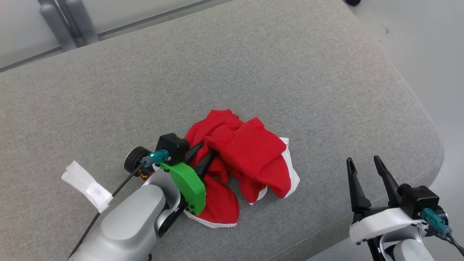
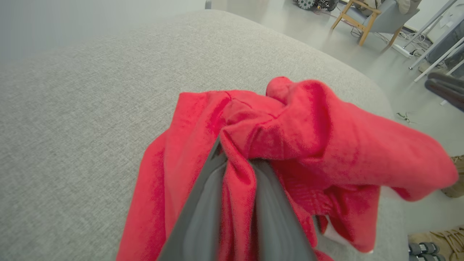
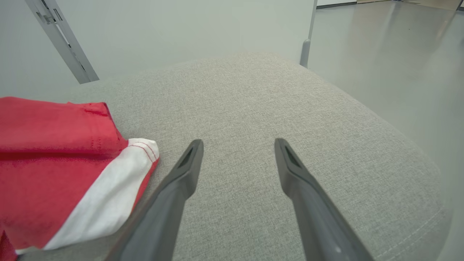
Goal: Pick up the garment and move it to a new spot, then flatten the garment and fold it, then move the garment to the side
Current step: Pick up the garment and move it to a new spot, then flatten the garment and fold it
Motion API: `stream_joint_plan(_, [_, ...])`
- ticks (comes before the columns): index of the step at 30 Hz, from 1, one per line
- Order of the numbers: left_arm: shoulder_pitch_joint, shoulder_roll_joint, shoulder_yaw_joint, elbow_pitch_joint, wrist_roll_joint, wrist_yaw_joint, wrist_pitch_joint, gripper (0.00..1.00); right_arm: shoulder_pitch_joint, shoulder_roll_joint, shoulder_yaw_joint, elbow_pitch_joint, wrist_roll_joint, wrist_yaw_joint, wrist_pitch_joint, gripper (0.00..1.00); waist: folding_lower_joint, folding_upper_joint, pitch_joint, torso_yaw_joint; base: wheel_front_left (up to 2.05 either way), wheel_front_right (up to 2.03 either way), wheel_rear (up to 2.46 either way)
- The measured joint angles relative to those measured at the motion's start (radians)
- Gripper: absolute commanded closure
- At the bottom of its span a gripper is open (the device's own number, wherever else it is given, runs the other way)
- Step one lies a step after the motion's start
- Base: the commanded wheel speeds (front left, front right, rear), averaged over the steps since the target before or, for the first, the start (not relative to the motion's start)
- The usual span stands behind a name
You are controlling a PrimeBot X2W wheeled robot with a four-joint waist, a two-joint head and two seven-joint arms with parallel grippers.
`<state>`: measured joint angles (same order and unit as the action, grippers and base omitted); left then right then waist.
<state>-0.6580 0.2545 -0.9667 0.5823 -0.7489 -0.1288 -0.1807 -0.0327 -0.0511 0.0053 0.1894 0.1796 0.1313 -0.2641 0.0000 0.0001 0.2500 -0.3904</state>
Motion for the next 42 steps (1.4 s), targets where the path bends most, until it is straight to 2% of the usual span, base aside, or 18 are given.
stream_joint_plan(1, [-0.001,-0.007,0.0,0.037,-0.009,0.0,-0.019,0.0,0.002,0.0,-0.003,-0.001,-0.005,0.0,0.0,0.0,0.0,0.0,0.0,-0.002,0.0,0.0,0.0])
stream_joint_plan(5, [-0.009,-0.044,0.03,0.105,-0.016,0.0,-0.072,0.0,0.007,0.001,-0.02,-0.003,-0.036,0.0,0.0,0.0,0.0,0.0,-0.001,0.014,0.0,0.0,0.0])
stream_joint_plan(8, [0.018,-0.058,0.079,0.085,-0.003,0.014,-0.081,0.0,0.014,0.002,-0.039,-0.008,-0.066,0.0,0.0,0.0,0.0,0.0,-0.014,0.033,0.0,0.0,0.0])
stream_joint_plan(13, [0.193,-0.074,0.251,-0.108,0.064,0.094,-0.082,0.0,0.025,0.0,-0.082,-0.038,-0.123,0.0,0.0,0.0,0.0,0.0,-0.063,0.069,0.0,0.0,0.0])
stream_joint_plan(17, [0.381,-0.072,0.367,-0.255,0.134,0.148,-0.083,0.0,0.029,-0.027,-0.099,-0.076,-0.141,0.0,0.0,0.0,0.0,0.0,-0.112,0.122,0.0,0.0,0.0])
stream_joint_plan(21, [0.524,-0.074,0.471,-0.377,0.22,0.182,-0.084,0.0,0.035,-0.05,-0.102,-0.098,-0.149,0.0,0.0,0.0,0.0,0.0,-0.157,0.195,0.0,0.0,0.0])
stream_joint_plan(24, [0.623,-0.085,0.549,-0.419,0.272,0.19,-0.083,0.0,0.054,-0.056,-0.108,-0.103,-0.15,0.0,0.0,0.0,0.0,0.0,-0.188,0.245,0.0,0.0,0.0])
stream_joint_plan(33, [0.822,-0.137,0.77,-0.47,0.401,0.134,-0.083,0.0,0.128,-0.049,-0.101,-0.069,-0.172,0.0,0.0,0.0,0.0,0.0,-0.28,0.363,0.0,0.0,0.0])
stream_joint_plan(42, [0.882,-0.185,0.932,-0.446,0.472,0.065,-0.083,0.0,0.173,-0.019,-0.079,-0.034,-0.173,0.0,0.0,0.0,0.0,0.0,-0.33,0.4,0.0,0.0,0.0])
